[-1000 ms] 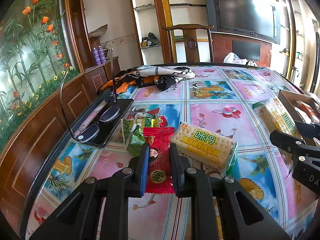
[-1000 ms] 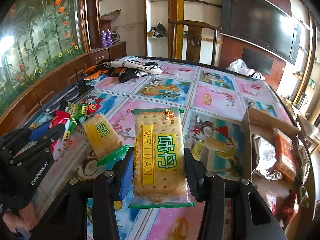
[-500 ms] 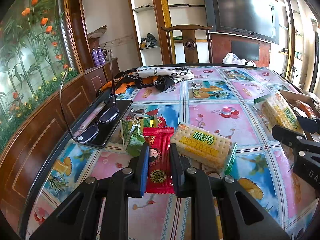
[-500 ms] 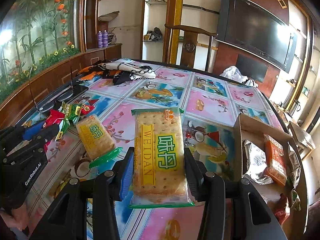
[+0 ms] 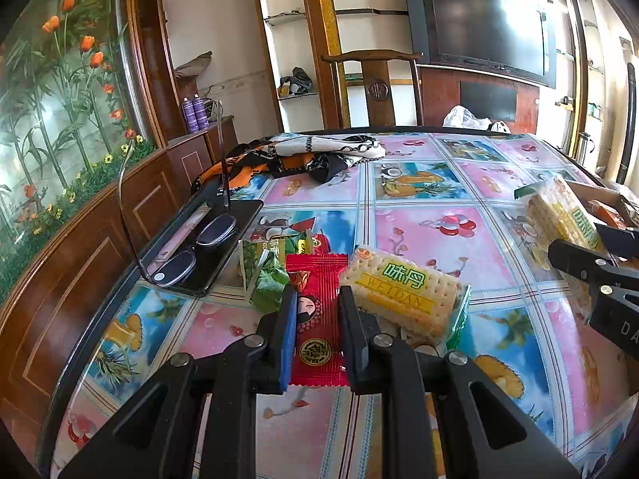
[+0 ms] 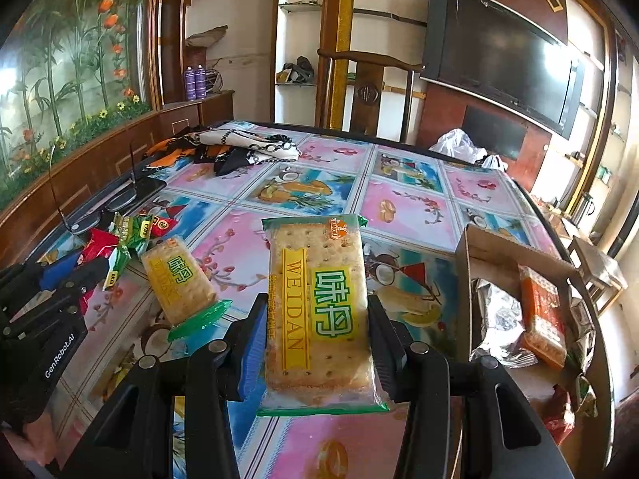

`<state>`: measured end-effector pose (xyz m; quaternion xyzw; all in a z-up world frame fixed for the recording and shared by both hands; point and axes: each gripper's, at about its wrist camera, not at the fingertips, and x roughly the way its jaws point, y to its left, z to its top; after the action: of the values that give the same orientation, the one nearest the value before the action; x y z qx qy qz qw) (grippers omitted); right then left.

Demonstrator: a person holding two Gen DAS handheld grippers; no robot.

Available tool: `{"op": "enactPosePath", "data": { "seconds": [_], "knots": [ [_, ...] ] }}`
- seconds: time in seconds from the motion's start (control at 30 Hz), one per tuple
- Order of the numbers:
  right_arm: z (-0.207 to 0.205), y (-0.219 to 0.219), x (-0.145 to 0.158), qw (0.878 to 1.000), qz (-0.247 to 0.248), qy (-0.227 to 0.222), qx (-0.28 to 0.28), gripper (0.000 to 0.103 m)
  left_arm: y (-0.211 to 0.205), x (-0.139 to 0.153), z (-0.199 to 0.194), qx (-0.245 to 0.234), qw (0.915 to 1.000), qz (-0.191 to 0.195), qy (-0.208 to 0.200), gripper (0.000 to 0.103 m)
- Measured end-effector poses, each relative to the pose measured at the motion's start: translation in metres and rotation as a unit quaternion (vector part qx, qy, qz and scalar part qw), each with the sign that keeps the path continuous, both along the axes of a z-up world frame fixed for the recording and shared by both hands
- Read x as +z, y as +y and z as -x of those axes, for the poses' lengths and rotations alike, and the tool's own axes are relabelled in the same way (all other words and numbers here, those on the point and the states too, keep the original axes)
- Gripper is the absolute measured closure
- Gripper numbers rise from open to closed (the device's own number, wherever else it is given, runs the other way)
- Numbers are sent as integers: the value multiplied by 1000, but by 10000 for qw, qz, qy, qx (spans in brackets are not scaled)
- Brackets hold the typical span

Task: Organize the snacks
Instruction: 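Hold the WEIDAN cracker pack up with the right gripper while left holds red wrapper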

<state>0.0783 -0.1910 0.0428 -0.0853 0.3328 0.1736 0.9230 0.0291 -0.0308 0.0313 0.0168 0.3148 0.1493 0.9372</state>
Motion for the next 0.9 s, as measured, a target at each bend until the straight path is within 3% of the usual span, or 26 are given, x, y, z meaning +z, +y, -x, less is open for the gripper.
{"op": "enactPosePath", "data": {
  "seconds": [0.9],
  "knots": [
    [12,9,6,9961,562,-652,-193,53,-1,0,0,12,10000,1,-2,84]
  ]
}}
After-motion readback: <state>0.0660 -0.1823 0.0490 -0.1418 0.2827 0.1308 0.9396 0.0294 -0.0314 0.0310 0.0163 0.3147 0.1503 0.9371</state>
